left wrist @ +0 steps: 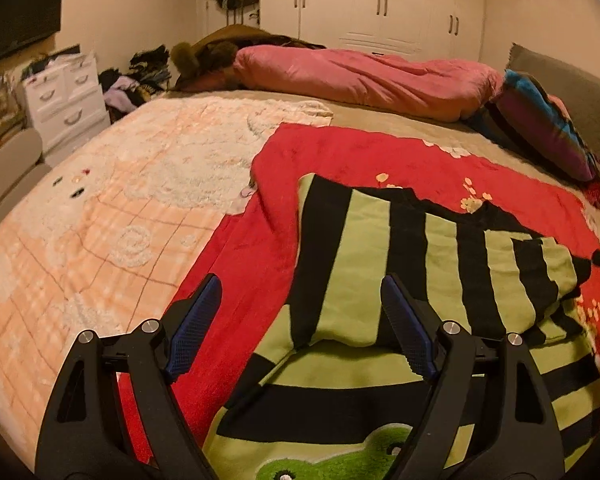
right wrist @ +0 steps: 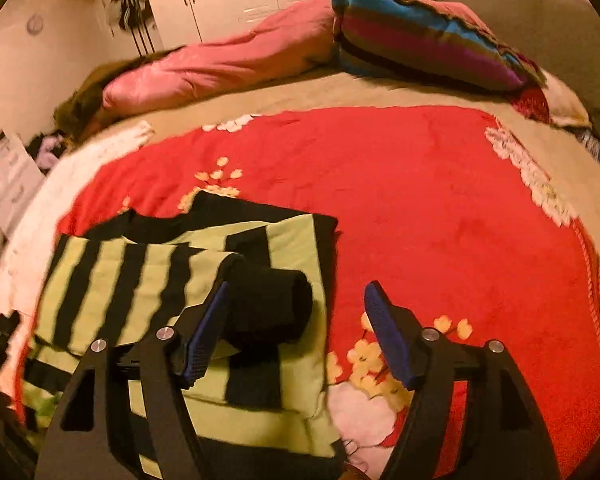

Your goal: Fold small clothes

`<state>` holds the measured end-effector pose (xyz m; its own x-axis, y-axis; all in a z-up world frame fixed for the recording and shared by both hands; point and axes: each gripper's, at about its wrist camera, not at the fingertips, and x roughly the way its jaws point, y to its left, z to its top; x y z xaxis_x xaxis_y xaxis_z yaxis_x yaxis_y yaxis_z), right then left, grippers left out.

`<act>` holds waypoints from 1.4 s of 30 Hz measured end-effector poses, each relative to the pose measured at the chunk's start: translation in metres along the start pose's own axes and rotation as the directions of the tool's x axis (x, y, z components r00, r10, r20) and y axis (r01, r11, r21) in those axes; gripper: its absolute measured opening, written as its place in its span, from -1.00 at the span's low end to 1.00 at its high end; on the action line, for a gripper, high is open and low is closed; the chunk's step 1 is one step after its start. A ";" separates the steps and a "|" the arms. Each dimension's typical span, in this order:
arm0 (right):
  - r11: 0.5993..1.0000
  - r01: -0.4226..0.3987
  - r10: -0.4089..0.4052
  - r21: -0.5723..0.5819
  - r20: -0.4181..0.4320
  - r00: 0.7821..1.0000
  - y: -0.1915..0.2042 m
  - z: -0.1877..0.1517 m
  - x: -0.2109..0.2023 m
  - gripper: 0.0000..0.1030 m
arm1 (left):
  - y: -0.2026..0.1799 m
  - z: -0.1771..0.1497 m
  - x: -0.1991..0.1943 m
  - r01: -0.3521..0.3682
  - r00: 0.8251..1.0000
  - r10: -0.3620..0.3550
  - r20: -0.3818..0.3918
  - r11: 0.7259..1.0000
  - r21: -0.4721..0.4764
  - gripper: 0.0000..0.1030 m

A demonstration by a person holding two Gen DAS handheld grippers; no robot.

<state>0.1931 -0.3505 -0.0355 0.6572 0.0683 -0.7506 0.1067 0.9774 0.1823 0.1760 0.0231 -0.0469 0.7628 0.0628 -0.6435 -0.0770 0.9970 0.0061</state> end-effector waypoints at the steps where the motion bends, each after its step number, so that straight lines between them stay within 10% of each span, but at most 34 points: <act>1: 1.000 -0.009 0.009 -0.005 0.001 1.000 0.001 -0.002 -0.002 0.33 | -0.005 0.000 0.000 -0.004 1.000 0.004 0.001 1.000 0.024 0.44; 20: 0.936 -0.161 0.130 -0.314 -0.118 0.984 0.023 -0.016 0.045 0.12 | -0.067 0.020 0.026 0.058 0.996 -0.044 -0.077 0.979 0.193 0.75; 25: 0.931 -0.298 0.264 -0.212 -0.174 0.949 0.010 -0.010 0.045 -0.86 | -0.070 0.004 0.073 0.046 0.972 0.010 -0.235 0.971 0.233 0.75; 29: 0.936 -0.341 0.325 -0.089 -0.154 0.933 -0.016 -0.010 0.031 -0.86 | -0.061 -0.006 0.079 0.053 0.969 0.005 -0.247 0.973 0.226 0.75; 42: 0.979 -0.204 0.201 -0.022 -0.094 0.975 -0.016 -0.022 0.000 -0.66 | -0.045 -0.001 0.058 0.110 0.980 -0.087 -0.179 0.986 0.125 0.75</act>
<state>0.1752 -0.3616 -0.0524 0.5918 0.2820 -0.7551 -0.0461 0.9471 0.3176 0.2232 -0.0184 -0.0858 0.6393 -0.0333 -0.7682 0.0884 0.9956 0.0305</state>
